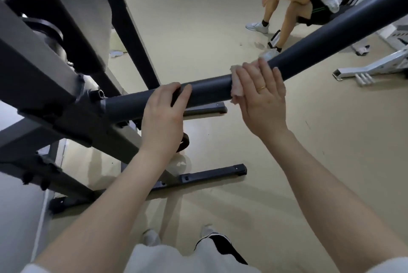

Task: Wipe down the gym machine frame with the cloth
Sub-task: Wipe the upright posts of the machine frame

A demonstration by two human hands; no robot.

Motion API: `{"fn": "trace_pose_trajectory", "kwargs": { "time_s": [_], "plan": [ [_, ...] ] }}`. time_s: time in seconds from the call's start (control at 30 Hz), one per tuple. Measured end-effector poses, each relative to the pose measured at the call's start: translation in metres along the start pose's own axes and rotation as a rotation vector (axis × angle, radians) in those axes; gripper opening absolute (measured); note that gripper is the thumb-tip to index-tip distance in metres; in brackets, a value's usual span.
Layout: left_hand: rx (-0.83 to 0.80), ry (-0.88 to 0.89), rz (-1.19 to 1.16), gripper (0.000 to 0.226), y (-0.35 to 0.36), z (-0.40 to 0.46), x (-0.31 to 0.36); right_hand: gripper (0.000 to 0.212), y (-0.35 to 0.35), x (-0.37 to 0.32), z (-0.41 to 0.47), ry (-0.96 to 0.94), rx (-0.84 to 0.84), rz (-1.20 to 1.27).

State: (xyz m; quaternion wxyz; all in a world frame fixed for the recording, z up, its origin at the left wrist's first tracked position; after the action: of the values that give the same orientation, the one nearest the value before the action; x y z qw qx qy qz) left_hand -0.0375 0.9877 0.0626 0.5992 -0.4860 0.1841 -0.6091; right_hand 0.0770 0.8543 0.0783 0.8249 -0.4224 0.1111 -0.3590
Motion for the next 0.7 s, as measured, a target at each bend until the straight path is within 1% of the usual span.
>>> {"fn": "trace_pose_trajectory", "kwargs": {
  "time_s": [0.07, 0.2, 0.3, 0.33, 0.4, 0.43, 0.5, 0.53, 0.63, 0.7],
  "plan": [
    [0.02, -0.013, -0.005, 0.051, 0.0, -0.001, 0.002, 0.042, 0.004, -0.018, 0.0, 0.015, -0.021, 0.076],
    [0.077, -0.01, -0.064, 0.039, -0.001, -0.004, 0.001, 0.049, 0.015, -0.087, 0.003, -0.235, -0.089, 0.194],
    [0.075, -0.043, -0.101, 0.042, -0.002, -0.008, -0.007, 0.05, 0.013, -0.08, 0.005, -0.398, -0.081, 0.148],
    [0.065, -0.038, -0.086, 0.045, -0.003, -0.01, -0.007, 0.05, 0.012, -0.068, 0.005, -0.393, -0.076, 0.139],
    [0.021, -0.023, -0.055, 0.049, -0.002, -0.015, -0.007, 0.05, 0.012, -0.045, 0.004, -0.292, -0.066, 0.146],
    [-0.002, -0.021, -0.05, 0.05, -0.002, -0.019, -0.007, 0.048, 0.011, -0.042, 0.004, -0.231, -0.056, 0.153],
    [-0.025, -0.036, -0.059, 0.051, -0.007, -0.03, -0.01, 0.045, 0.011, -0.06, 0.001, -0.154, -0.043, 0.177],
    [-0.021, -0.053, -0.062, 0.051, -0.012, -0.037, -0.014, 0.047, 0.012, -0.077, 0.0, -0.163, -0.046, 0.193],
    [0.025, -0.127, -0.047, 0.051, -0.035, -0.062, -0.036, 0.051, 0.015, -0.143, 0.001, -0.303, -0.041, 0.239],
    [0.055, -0.149, 0.001, 0.052, -0.053, -0.076, -0.052, 0.052, 0.021, -0.182, 0.003, -0.327, -0.105, 0.323]
  ]
}}
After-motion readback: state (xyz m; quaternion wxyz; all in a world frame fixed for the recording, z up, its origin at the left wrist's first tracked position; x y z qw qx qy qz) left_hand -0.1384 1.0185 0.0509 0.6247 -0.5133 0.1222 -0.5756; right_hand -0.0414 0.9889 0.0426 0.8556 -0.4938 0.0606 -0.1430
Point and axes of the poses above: each hand's wrist, its own z-axis towards the middle knuckle, its own y-axis out of the palm, x = y × z, the point moved 9 cm from there along z, towards the middle knuckle, and after that the axes turned 3 degrees about -z, right-handed, at the moved point
